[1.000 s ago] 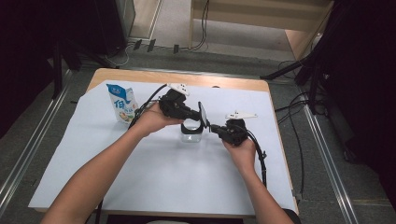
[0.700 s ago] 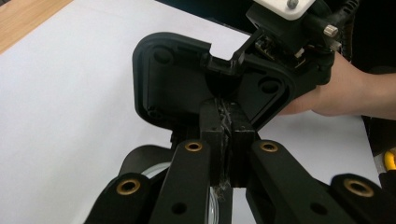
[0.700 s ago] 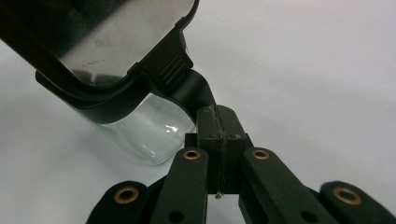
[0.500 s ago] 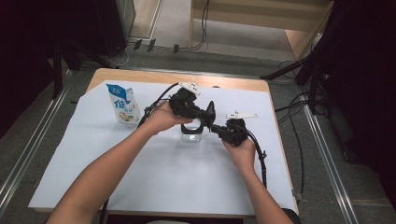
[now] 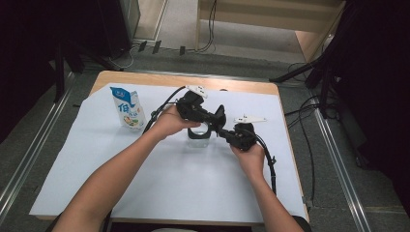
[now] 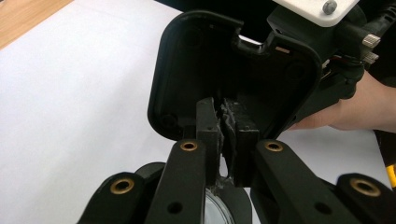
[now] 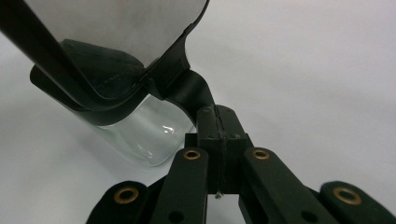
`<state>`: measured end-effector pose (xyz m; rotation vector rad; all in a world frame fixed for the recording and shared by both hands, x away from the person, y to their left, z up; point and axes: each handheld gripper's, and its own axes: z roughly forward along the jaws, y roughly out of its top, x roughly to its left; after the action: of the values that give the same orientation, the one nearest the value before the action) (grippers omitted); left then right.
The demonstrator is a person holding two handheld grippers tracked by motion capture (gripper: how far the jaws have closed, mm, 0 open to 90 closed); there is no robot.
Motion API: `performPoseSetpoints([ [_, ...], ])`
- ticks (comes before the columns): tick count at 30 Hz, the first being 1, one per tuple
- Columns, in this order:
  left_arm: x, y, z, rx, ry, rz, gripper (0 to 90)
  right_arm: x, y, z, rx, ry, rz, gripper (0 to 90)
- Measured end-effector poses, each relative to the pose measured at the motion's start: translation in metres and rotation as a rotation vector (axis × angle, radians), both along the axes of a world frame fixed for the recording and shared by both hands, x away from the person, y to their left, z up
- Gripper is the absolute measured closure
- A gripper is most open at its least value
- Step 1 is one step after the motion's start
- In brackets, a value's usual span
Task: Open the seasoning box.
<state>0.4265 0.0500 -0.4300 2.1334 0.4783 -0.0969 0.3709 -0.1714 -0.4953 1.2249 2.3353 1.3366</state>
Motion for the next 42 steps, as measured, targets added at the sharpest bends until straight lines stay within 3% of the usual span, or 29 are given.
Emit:
performPoseSetpoints([
  [6,-0.002,0.005,0.004,0.01,0.015,0.009,78.4,-0.001,0.0,0.001,-0.004,-0.001,0.004,90.0],
  [10,-0.006,0.012,0.01,0.048,-0.002,0.009,68.5,-0.002,-0.002,0.003,0.001,-0.008,0.008,88.6],
  [15,-0.014,0.031,0.015,-0.002,-0.036,0.034,62.3,-0.005,-0.003,0.006,-0.008,0.001,0.016,83.2],
  [17,-0.018,0.039,0.015,-0.025,-0.033,0.019,62.1,-0.006,-0.005,0.007,-0.004,0.008,0.023,79.4],
  [19,-0.021,0.046,0.015,-0.011,-0.048,0.032,59.7,-0.008,-0.006,0.007,0.0,0.006,0.026,77.0],
  [26,-0.028,0.065,0.012,-0.021,-0.017,0.033,51.6,-0.015,-0.01,0.008,-0.005,0.003,0.039,69.1],
  [30,-0.035,0.074,0.011,-0.025,-0.03,0.045,46.2,-0.018,-0.012,0.008,-0.012,0.011,0.045,65.3],
  [34,-0.042,0.082,0.009,0.009,-0.018,0.053,37.1,-0.021,-0.013,0.008,-0.015,0.012,0.046,62.3],
  [36,-0.046,0.087,0.007,-0.004,-0.011,0.034,37.0,-0.024,-0.014,0.008,-0.018,0.012,0.046,62.2],
  [42,-0.055,0.099,0.004,0.0,-0.008,0.055,42.3,-0.026,-0.014,0.008,-0.021,0.01,0.05,61.7],
])
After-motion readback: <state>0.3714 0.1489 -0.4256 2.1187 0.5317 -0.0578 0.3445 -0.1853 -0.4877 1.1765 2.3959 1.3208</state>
